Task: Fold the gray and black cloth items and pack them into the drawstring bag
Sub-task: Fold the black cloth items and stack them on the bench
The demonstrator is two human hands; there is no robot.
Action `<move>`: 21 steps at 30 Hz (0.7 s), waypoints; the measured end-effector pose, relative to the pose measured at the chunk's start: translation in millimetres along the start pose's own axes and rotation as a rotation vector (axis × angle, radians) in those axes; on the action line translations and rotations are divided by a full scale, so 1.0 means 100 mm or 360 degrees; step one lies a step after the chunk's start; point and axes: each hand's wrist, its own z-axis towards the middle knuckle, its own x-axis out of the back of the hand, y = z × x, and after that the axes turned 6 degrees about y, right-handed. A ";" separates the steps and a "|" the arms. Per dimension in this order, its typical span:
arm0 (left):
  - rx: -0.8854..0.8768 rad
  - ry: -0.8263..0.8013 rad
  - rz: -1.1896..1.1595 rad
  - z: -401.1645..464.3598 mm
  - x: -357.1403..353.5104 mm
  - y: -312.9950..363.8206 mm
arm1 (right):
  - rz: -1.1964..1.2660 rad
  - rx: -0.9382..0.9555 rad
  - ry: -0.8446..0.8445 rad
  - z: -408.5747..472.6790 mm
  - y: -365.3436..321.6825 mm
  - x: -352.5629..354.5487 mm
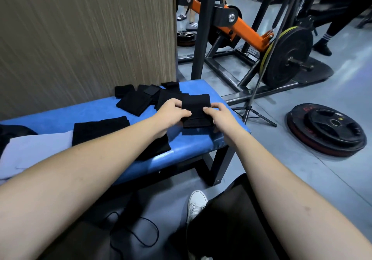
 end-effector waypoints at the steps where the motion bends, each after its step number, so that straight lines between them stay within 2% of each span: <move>1: 0.0015 0.0011 0.0001 0.01 0.05 -0.02 | 0.0114 -0.0024 -0.0039 0.02 0.01 -0.01; 3: 0.0046 0.0021 0.0038 0.00 0.14 -0.04 | 0.0315 -0.0031 -0.0135 0.02 0.01 -0.04; 5: 0.0055 -0.0010 0.0144 0.00 0.25 -0.05 | 0.0305 0.0014 -0.0182 0.01 -0.02 -0.12; 10: -0.0017 -0.0015 0.0520 -0.08 0.63 -0.07 | -0.0013 0.0148 -0.0282 -0.11 -0.15 -0.42; 13: -0.0137 -0.0009 0.0902 -0.14 0.88 -0.08 | -0.0134 0.0207 -0.0354 -0.18 -0.22 -0.63; 16: -0.0142 0.0025 0.1347 -0.21 1.02 -0.10 | -0.0326 0.0295 -0.0404 -0.22 -0.24 -0.84; 21: -0.0225 0.0128 0.1662 -0.26 1.11 -0.20 | -0.0625 0.0449 -0.0460 -0.23 -0.22 -1.00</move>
